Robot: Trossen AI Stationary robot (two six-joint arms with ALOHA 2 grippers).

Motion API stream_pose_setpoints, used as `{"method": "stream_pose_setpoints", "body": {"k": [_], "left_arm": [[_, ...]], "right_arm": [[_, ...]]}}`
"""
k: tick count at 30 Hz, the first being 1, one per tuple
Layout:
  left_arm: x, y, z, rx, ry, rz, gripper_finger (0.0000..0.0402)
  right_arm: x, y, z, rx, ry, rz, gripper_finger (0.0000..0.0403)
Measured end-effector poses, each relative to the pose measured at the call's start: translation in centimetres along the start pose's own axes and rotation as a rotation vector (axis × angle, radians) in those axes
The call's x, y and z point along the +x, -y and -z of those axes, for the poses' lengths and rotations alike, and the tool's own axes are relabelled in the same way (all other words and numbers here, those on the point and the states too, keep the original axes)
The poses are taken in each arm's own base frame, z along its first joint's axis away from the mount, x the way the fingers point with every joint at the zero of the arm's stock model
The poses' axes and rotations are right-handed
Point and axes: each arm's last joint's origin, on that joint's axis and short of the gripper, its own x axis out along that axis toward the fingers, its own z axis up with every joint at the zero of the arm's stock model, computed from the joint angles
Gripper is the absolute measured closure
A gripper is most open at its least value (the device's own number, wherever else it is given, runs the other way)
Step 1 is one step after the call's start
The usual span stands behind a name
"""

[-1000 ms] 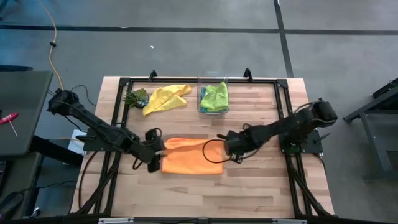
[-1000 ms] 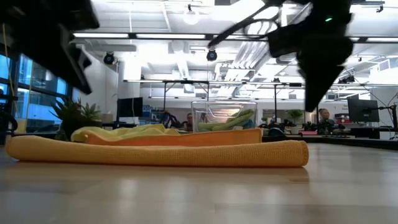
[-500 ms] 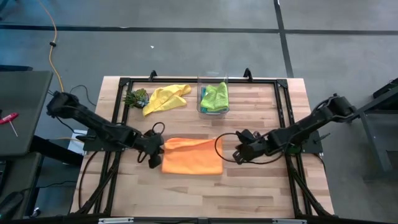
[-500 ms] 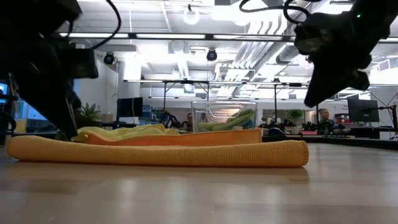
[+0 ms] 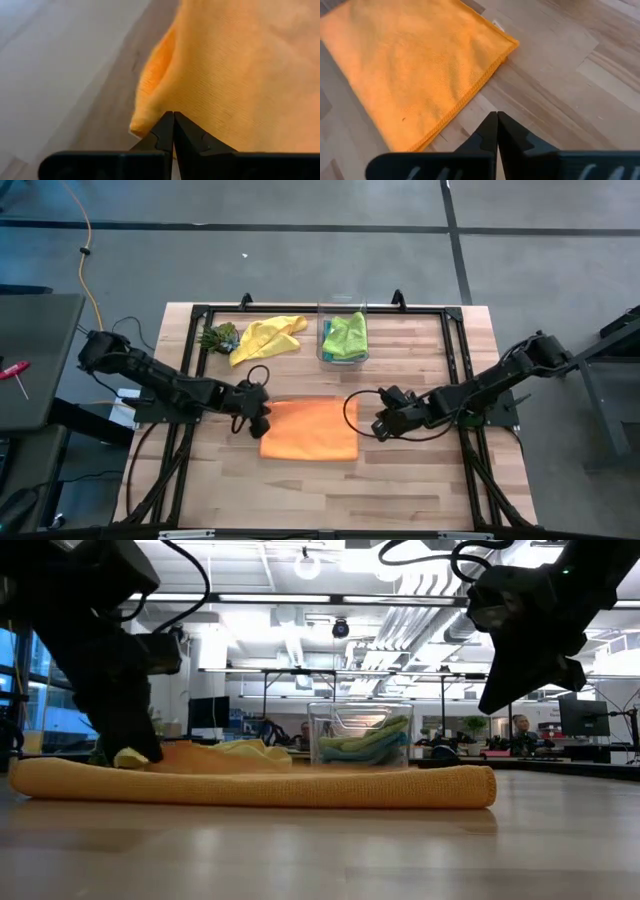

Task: Fold microfiber towels
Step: Fold the orange microfiber cloth

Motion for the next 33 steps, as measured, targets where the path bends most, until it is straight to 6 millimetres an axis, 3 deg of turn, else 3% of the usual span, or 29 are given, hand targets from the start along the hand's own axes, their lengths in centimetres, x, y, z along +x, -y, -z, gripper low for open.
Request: {"method": "stream_pose_setpoints", "body": {"k": [8,15,21,26,33], "left_arm": [[-1.0,-0.5,-0.8,-0.039,-0.005,0.066,0.0402],[-3.3,0.3,-0.5,-0.002,0.014,0.195,0.0402],[-5.3,1.4,-0.1,0.031,0.085,0.282,0.0402],[-5.4,1.1,0.9,0.004,0.041,0.2,0.0402],[-4.8,0.6,1.9,-0.003,-0.063,0.125,0.0402]], "right_arm": [[0.0,-0.5,-0.2,0.026,0.005,-0.055,0.0402],[-0.5,-2.3,-0.1,0.235,-0.077,-0.264,0.0395],[-0.7,-3.0,-0.3,0.389,-0.179,-0.337,0.0306],[-0.6,-2.8,-2.3,0.438,-0.17,-0.29,0.0223],[2.2,-3.6,-3.7,0.43,-0.332,-0.055,0.0199]]}}
